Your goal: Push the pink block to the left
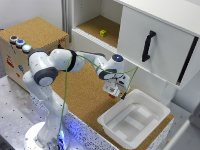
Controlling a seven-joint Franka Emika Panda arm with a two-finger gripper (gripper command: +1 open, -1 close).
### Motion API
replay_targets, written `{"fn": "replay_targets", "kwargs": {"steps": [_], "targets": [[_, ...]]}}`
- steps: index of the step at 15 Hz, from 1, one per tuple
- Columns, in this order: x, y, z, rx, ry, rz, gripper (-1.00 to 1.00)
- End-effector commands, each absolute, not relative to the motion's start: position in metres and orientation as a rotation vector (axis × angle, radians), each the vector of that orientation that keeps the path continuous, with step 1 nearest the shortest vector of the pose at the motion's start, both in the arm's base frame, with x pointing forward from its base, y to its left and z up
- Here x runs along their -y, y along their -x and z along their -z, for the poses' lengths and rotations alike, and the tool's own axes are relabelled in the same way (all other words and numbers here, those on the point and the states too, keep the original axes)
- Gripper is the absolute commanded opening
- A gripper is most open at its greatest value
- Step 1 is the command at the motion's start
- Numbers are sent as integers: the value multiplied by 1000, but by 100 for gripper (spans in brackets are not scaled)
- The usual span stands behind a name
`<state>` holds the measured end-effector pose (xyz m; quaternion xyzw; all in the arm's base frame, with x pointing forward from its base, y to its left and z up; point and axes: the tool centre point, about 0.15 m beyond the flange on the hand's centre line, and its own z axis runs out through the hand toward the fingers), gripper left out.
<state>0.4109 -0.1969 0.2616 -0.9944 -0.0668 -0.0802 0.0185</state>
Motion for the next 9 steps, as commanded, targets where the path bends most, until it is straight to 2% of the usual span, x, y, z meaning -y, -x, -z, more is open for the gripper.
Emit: {"fn": "replay_targets", "kwargs": {"steps": [1,9], "targets": [[199,-440,-228,224,3048,176,-100],[182,-448,-206,311,3067,101,-100]]}}
